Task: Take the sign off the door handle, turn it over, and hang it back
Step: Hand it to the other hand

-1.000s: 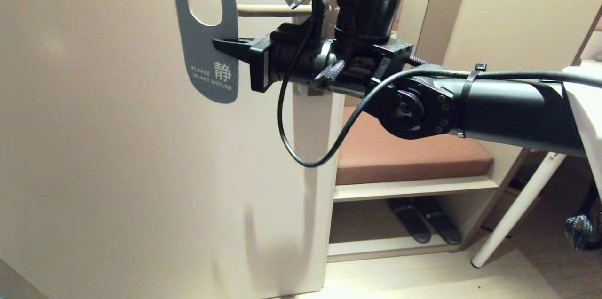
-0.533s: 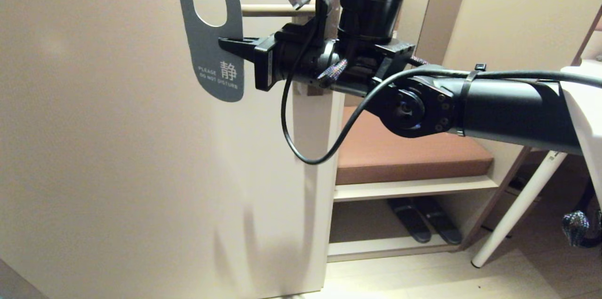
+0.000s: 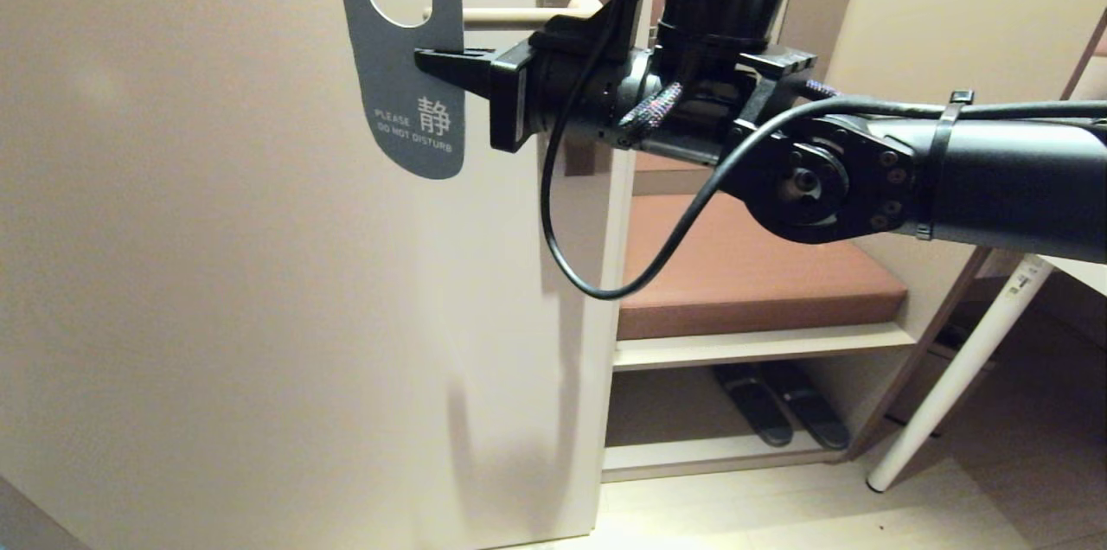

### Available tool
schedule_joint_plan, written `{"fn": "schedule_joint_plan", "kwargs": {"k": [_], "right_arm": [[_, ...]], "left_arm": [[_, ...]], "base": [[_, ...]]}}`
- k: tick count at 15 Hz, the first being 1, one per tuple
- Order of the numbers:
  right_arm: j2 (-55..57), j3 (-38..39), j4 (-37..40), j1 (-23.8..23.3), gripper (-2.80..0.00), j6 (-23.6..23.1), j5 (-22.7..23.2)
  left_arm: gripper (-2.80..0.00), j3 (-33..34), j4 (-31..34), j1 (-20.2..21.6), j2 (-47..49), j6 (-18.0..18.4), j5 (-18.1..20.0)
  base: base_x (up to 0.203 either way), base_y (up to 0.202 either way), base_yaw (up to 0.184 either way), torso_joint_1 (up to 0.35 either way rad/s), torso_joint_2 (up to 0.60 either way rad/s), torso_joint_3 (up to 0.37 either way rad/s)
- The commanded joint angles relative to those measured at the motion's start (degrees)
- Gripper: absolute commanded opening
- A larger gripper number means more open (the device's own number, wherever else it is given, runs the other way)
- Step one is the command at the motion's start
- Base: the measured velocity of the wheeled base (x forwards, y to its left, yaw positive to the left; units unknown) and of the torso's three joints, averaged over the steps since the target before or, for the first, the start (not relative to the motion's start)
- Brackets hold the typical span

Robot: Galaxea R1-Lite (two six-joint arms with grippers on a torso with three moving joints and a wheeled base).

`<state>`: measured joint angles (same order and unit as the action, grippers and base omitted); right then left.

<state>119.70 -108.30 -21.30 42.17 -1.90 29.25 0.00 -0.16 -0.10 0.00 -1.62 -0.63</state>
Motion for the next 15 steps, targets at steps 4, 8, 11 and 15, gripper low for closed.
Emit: {"fn": "schedule_joint_plan", "kwargs": {"k": [4,8,11,15], "right_arm": [[-6.7,6.6,-0.1,-0.5,-2.8,-0.1,0.0],[-9.7,9.8,-0.1,-1.8,-2.8,-0.1,0.1],[-12.9,14.2,-0.2,-2.3,-2.8,-0.3,0.0],[-16.9,18.3,-0.3,-3.4,-2.8,-0.3,-0.2]], "left_arm": [[-2.8,0.0,0.0,0.0,0.0,0.0,0.0],[-2.8,0.0,0.0,0.0,0.0,0.0,-0.1],[-2.8,0.0,0.0,0.0,0.0,0.0,0.0],[-2.8,0.0,0.0,0.0,0.0,0.0,-0.1]], "base": [[0.0,0.0,0.0,0.0,0.0,0.0],[0.0,0.0,0.0,0.0,0.0,0.0],[0.0,0.0,0.0,0.0,0.0,0.0],[0.0,0.0,0.0,0.0,0.0,0.0]]}}
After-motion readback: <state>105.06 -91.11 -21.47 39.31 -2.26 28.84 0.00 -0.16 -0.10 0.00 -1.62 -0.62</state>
